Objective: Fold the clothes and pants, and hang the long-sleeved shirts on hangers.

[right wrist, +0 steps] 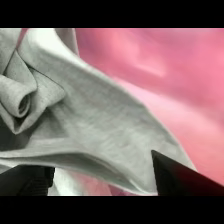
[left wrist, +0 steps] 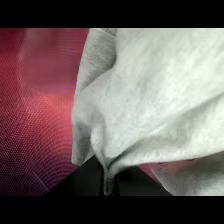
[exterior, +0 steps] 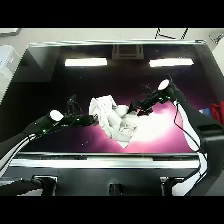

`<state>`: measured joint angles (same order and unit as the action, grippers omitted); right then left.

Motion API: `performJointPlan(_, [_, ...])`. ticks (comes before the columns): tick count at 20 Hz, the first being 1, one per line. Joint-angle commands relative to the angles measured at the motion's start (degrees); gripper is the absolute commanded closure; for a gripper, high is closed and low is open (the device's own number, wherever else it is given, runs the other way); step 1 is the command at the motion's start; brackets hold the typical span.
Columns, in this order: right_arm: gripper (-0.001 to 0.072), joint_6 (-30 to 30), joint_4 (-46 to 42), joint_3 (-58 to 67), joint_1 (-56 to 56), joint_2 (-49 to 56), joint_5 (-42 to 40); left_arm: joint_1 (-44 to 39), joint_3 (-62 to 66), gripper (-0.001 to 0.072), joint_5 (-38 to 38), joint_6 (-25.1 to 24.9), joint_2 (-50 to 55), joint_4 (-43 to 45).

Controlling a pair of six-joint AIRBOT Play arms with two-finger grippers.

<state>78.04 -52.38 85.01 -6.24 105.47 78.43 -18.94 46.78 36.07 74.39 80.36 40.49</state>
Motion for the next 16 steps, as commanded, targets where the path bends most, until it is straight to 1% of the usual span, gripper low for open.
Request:
performJointPlan(1, [0.0155,0.7,0.4,-0.1,-1.6,0.7,-1.1,0.0,0.1,0.0679,0.5,-0.1,-0.1,0.0])
performJointPlan(2, [0.0334,0.6,0.4,-0.1,-2.3,0.9,-0.9,0.0,0.1,0.0679,0.5,-0.1,-0.2,0.0])
performJointPlan(3, [0.0642,0.3,0.5,-0.1,-3.0,0.9,-0.5,0.1,0.1,0.0680,0.5,-0.1,-0.5,0.0])
performJointPlan(4, [0.0674,0.4,1.0,0.2,-3.0,0.8,0.0,0.3,0.1,0.0680,0.6,-0.2,-1.0,0.0])
performJointPlan(5, [0.0674,0.3,1.3,0.8,-2.8,0.3,0.5,0.9,0.5,0.0680,1.1,-1.3,-1.9,0.1])
performJointPlan(6, [0.0674,0.3,0.6,1.9,-2.3,-0.8,0.5,1.9,1.5,0.0680,2.1,-3.0,-3.4,0.2])
performJointPlan(7, [0.0674,0.3,0.0,3.7,-1.6,-2.7,0.1,3.1,3.3,0.0681,3.0,-5.7,-5.7,0.2])
performJointPlan(8, [0.0674,0.4,-0.9,6.4,-0.3,-5.0,-0.7,4.4,5.6,0.0681,3.1,-8.1,-8.7,0.2])
performJointPlan(9, [0.0674,0.3,-1.2,9.8,1.3,-7.6,-1.9,6.1,8.7,0.0681,3.1,-9.5,-12.1,0.2])
performJointPlan(13, [0.0673,-0.7,-1.3,24.5,7.6,-21.9,-11.4,11.3,25.2,0.0680,2.4,-9.7,-25.5,0.2])
performJointPlan(15, [0.0672,-0.8,-1.3,26.2,8.6,-30.5,-15.5,11.3,31.2,0.0680,-0.4,-9.5,-31.6,0.0])
performJointPlan(16, [0.0672,-0.8,-1.7,26.2,8.6,-34.6,-16.2,10.9,32.9,0.0680,-2.0,-9.0,-34.3,-0.2])
